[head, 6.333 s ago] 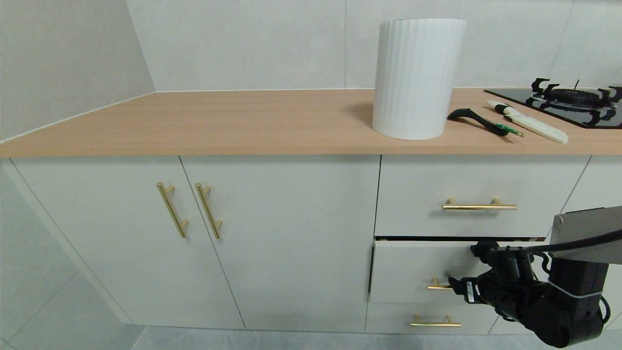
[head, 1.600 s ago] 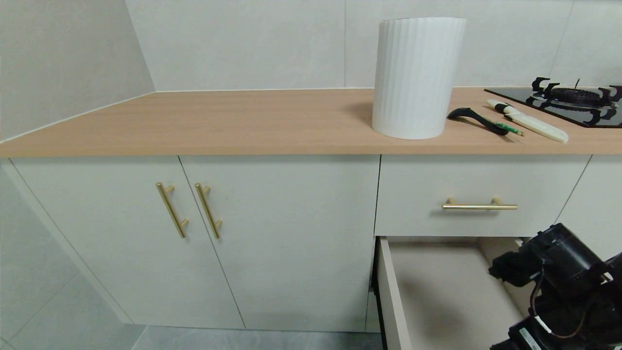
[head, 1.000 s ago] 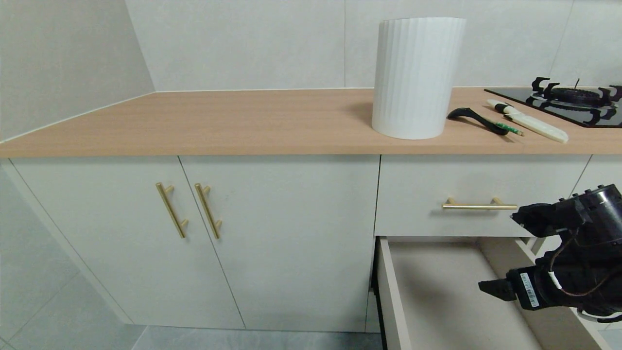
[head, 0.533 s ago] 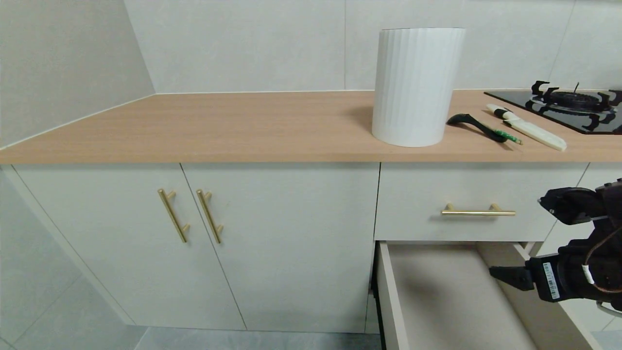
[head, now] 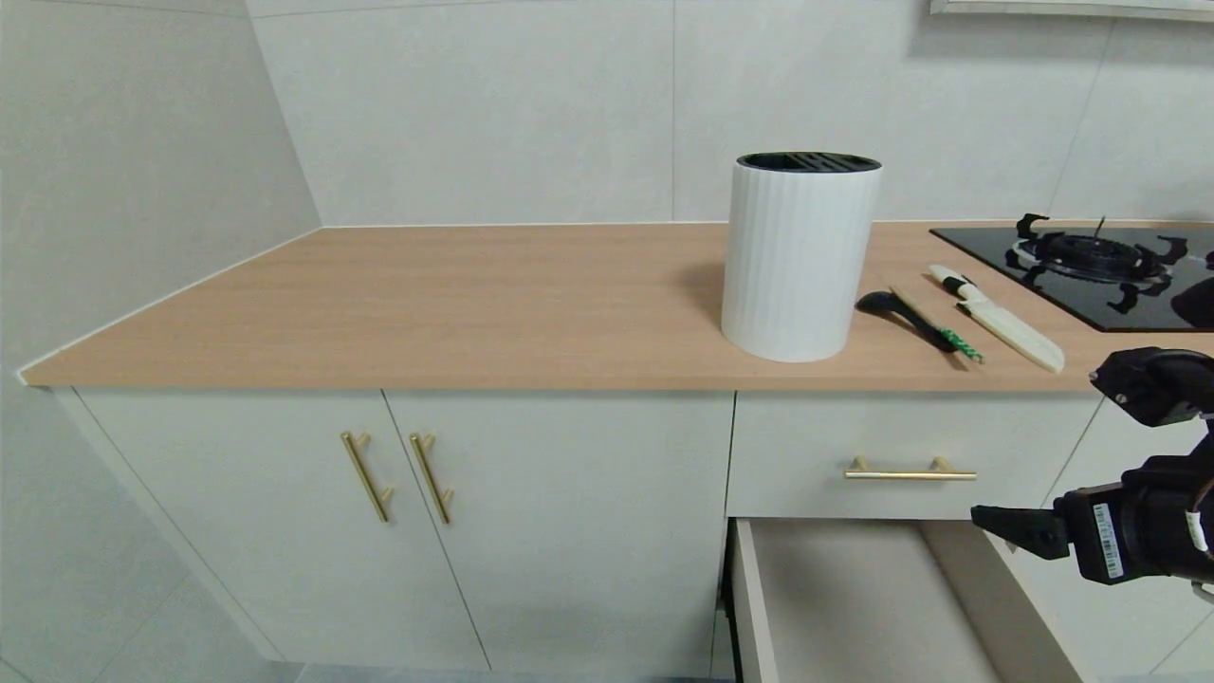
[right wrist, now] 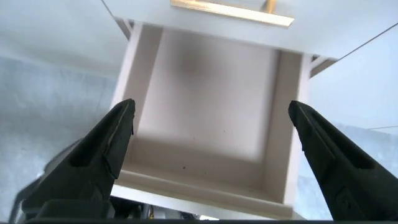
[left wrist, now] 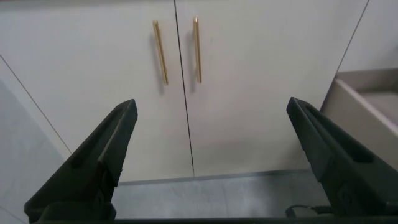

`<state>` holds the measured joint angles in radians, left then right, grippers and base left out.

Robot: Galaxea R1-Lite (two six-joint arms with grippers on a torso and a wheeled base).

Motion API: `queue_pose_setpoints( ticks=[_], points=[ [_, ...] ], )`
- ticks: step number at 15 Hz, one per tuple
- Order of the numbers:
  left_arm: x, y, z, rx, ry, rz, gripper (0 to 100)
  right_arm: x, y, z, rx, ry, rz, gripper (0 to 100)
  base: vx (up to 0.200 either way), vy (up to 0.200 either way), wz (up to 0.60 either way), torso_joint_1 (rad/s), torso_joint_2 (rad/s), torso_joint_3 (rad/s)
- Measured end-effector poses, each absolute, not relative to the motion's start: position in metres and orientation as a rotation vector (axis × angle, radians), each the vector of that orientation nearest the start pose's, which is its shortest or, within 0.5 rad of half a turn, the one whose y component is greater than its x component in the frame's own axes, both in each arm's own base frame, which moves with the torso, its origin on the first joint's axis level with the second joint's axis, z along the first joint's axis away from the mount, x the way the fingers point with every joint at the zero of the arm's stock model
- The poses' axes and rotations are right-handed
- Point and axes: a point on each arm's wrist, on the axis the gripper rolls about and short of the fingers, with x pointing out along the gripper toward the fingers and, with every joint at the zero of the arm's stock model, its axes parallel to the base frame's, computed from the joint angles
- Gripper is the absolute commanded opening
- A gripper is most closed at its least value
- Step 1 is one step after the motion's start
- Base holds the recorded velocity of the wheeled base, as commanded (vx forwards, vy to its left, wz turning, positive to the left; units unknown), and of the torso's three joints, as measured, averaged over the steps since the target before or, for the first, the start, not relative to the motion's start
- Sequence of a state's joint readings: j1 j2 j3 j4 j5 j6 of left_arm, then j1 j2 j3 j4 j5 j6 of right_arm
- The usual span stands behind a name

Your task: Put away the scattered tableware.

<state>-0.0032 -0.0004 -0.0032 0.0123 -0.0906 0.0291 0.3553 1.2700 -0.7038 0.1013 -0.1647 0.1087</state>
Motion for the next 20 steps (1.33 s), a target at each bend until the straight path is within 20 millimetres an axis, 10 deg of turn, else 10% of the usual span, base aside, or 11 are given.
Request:
queue_pose_setpoints(
  ticks=[10,15,20],
  points=[
    [-0.023,-0.002,0.075,0.029,0.007,-0.094,100,0.189,0.065,0.210,-0.041,0.522,0.153,100,0.000,0.000,0.00,0.100,-0.24,-0.138],
    [-0.023,-0.002,0.075,0.029,0.008,-0.094,100,0.252,0.062,0.230,-0.011,0.483,0.067,100,0.000,0.000,0.00,0.000,0.00,0.000],
    [-0.023,-0.002,0.075,0.029,0.008,-0.094,100,0.310,0.053,0.199,-0.009,0.571,-0.020,100,0.000,0.000,0.00,0.000,0.00,0.000]
  ],
)
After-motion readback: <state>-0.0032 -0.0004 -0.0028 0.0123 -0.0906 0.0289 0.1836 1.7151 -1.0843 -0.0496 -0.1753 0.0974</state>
